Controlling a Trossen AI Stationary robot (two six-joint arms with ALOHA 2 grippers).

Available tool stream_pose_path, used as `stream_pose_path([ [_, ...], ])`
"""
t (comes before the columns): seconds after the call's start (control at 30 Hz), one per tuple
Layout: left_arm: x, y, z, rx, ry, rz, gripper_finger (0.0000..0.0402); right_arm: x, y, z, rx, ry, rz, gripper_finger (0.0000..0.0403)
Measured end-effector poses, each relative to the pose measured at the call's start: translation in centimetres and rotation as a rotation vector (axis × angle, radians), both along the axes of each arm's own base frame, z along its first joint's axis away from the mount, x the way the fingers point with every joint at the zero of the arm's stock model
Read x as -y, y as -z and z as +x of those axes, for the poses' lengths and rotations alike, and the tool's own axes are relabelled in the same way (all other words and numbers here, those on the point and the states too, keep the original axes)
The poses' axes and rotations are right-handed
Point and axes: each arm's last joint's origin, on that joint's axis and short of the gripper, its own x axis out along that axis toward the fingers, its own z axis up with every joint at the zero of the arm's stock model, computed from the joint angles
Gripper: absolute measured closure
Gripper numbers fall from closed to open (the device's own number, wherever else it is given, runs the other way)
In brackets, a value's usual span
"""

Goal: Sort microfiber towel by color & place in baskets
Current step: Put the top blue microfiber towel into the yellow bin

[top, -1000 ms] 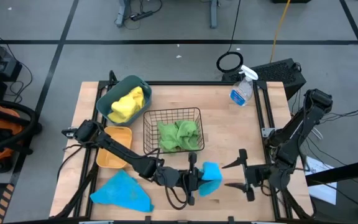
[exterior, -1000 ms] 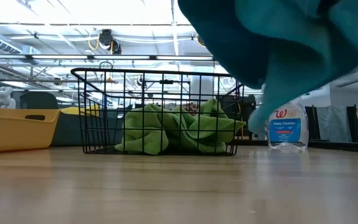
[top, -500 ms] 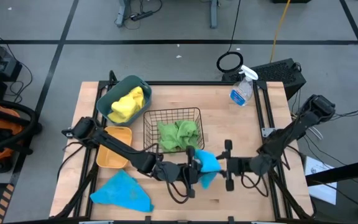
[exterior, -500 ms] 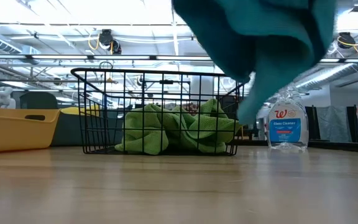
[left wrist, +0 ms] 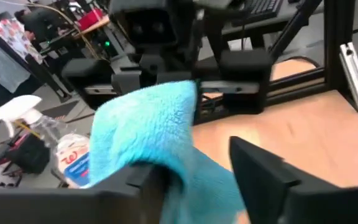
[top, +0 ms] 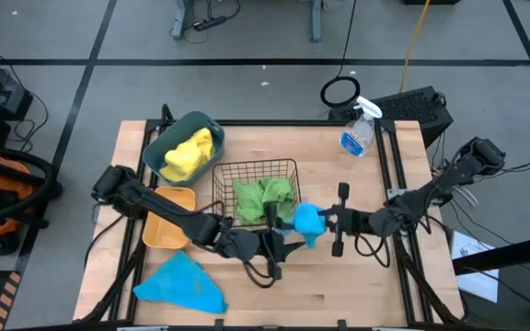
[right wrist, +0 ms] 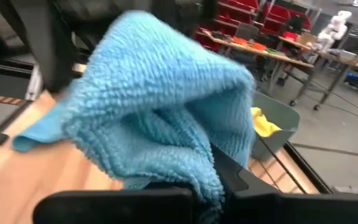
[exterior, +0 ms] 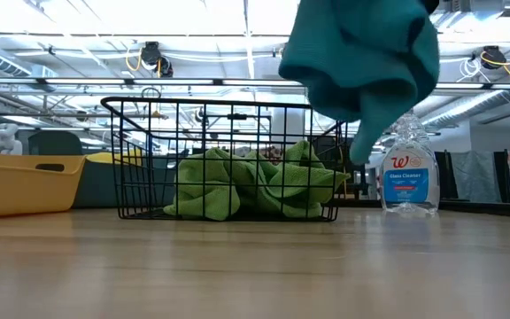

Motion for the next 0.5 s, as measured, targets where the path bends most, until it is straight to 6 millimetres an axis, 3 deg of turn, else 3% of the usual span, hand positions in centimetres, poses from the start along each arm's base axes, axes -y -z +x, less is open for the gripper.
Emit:
stream_pose_path([
  [0.13,-0.1,-1.9,-2.0,-0.030,-0.006,-0.030,0.0171,0.7,0.0,0.1,-0.014,0.025,-0.022,0.0395],
  [0.27,-0.4,-2.4,-3.3,-0.072,-0.060,-0.141,0.0152,1.9,-1.1,0.0,0.032,0.162,-0.111,0.0395],
  [0.5,-0.8,1.1,-3.8,-0.135,-0.186,-0.109,0.0163,6.3,-5.1,-3.3,0.091,0.516,-0.278,0.0395],
])
